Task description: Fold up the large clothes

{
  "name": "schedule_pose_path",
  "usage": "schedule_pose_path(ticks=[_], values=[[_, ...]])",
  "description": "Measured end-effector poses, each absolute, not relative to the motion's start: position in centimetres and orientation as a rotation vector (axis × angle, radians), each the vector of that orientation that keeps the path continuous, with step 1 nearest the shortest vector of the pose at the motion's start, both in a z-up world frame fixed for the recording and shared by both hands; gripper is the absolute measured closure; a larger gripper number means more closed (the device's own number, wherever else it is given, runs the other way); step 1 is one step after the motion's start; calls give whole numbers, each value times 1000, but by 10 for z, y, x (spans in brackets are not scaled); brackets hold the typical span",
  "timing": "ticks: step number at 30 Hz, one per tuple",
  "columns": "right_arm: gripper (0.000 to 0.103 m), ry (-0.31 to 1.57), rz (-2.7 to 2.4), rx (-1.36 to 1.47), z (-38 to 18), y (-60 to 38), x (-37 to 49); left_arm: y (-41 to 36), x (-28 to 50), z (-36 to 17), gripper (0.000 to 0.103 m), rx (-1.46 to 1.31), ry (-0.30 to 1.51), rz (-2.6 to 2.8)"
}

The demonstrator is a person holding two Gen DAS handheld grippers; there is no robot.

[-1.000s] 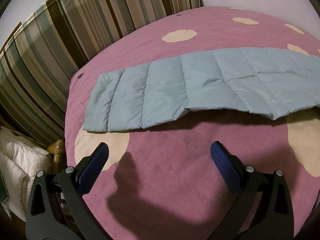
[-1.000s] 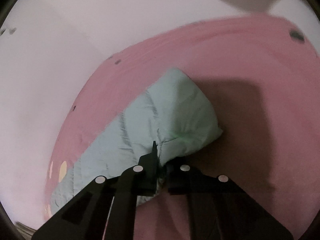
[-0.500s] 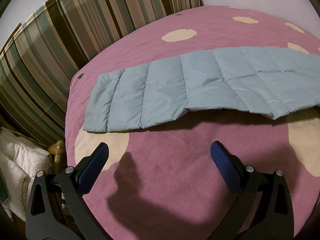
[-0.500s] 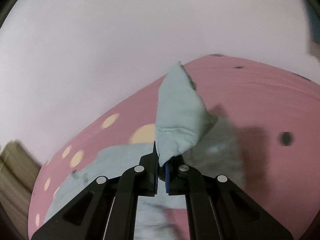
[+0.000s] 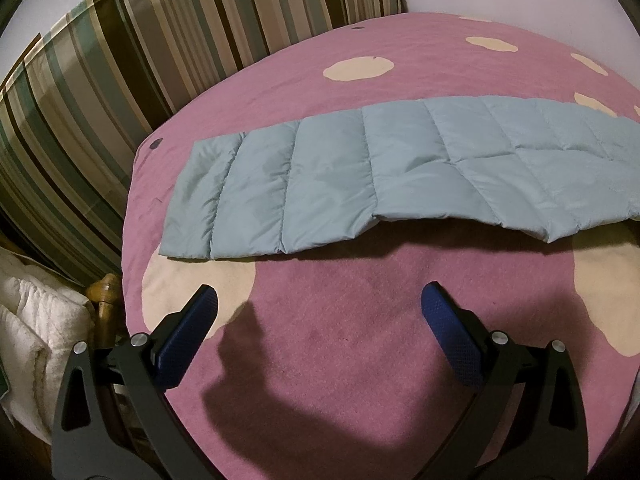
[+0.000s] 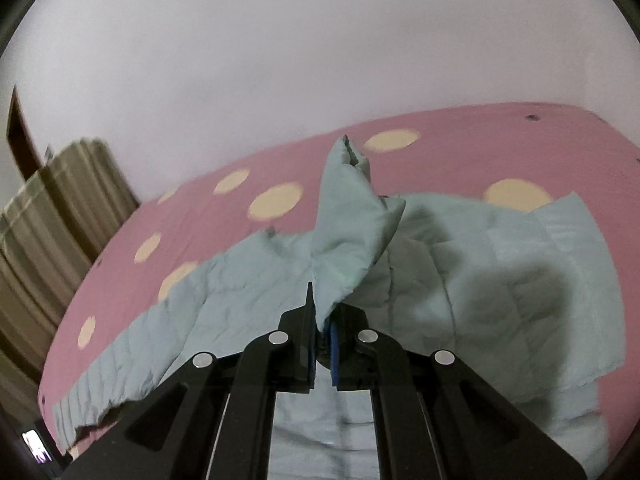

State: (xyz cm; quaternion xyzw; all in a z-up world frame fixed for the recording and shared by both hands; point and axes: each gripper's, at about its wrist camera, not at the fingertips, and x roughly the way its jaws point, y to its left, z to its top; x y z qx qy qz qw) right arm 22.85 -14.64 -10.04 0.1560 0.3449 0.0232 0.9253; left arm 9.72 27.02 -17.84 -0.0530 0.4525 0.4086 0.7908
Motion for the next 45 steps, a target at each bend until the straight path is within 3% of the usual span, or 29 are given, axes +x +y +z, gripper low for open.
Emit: schedule_pose_path(ticks=[9,13,15,17,19,28,32,38,45], values=[[99,893,133,158,-151,-70,243,270,98,-179,2,-116,974,879],[93,970,149,118,-172,-57,248,270,98,-180,2,-113,974,880],[86,971,159,97,-172,-53,247,270,98,-180,2,-112,974,880],[65,969,204,111,-168,-51,244,270,97,-179,2,-114,974,879],[60,969,275,125,-163,-45,239,270,97,-179,2,-114,975,879],[61,854,286,237,-106,-96,195,270,97,-178,2,-106,976,883],[81,784,76,274,-89,-189,182,271,97,-178,2,-100,977,886],[91,853,-206,354,-125,-301,179,271,96,-176,2,-92,979,888],[95,984,-196,322,-178,-307,190,267,99,-175,2,-67,983,899]])
